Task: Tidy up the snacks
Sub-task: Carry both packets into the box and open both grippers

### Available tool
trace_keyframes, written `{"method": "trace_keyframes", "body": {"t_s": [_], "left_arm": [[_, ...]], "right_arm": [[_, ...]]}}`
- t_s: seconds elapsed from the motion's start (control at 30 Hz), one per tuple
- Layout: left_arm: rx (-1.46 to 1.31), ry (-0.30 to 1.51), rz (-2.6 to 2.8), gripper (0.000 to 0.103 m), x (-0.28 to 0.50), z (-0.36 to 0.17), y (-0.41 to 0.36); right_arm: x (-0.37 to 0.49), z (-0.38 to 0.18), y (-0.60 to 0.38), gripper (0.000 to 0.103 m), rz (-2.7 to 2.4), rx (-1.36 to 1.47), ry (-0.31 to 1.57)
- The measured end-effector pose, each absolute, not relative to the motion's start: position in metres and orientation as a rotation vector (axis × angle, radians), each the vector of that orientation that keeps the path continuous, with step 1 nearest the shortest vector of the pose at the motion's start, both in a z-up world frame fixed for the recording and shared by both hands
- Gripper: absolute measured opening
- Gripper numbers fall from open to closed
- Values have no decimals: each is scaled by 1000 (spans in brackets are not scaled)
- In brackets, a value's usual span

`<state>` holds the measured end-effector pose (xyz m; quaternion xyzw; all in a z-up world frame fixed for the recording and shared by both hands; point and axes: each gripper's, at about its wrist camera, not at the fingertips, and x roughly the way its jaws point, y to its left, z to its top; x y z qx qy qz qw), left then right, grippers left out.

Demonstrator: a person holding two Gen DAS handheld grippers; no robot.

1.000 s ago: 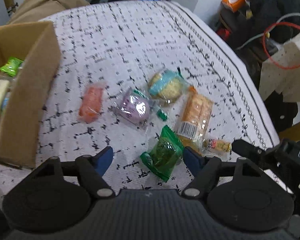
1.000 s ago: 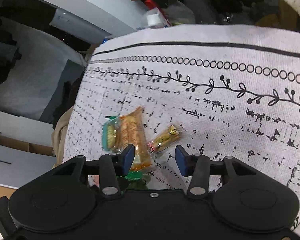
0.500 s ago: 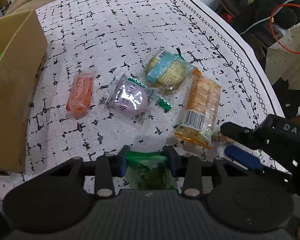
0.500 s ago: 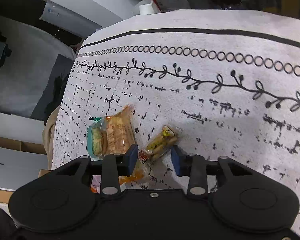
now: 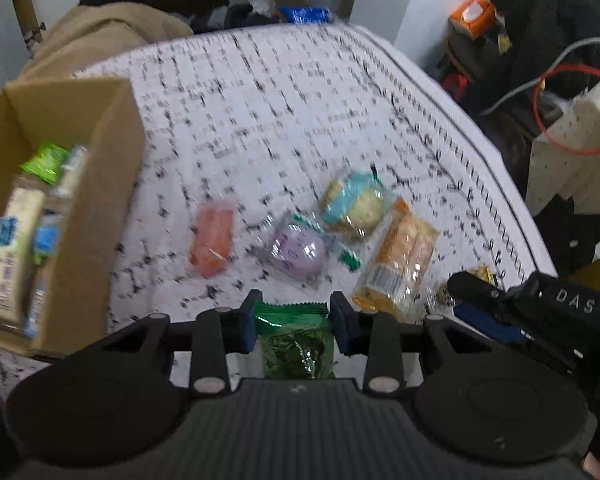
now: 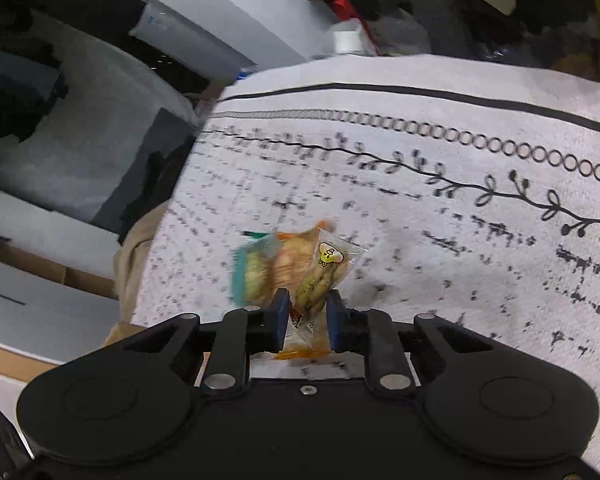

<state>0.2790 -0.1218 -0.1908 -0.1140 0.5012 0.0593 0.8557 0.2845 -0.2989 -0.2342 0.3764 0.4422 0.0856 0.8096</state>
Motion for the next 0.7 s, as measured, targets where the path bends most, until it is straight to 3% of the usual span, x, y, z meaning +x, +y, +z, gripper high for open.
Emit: {"method": "trace_keyframes", "body": {"t_s": [0.7], "left_arm": [[-278, 885, 239, 36, 236, -116, -56]], "right_arm": [[264, -181, -233, 20, 442, 686, 876]]}}
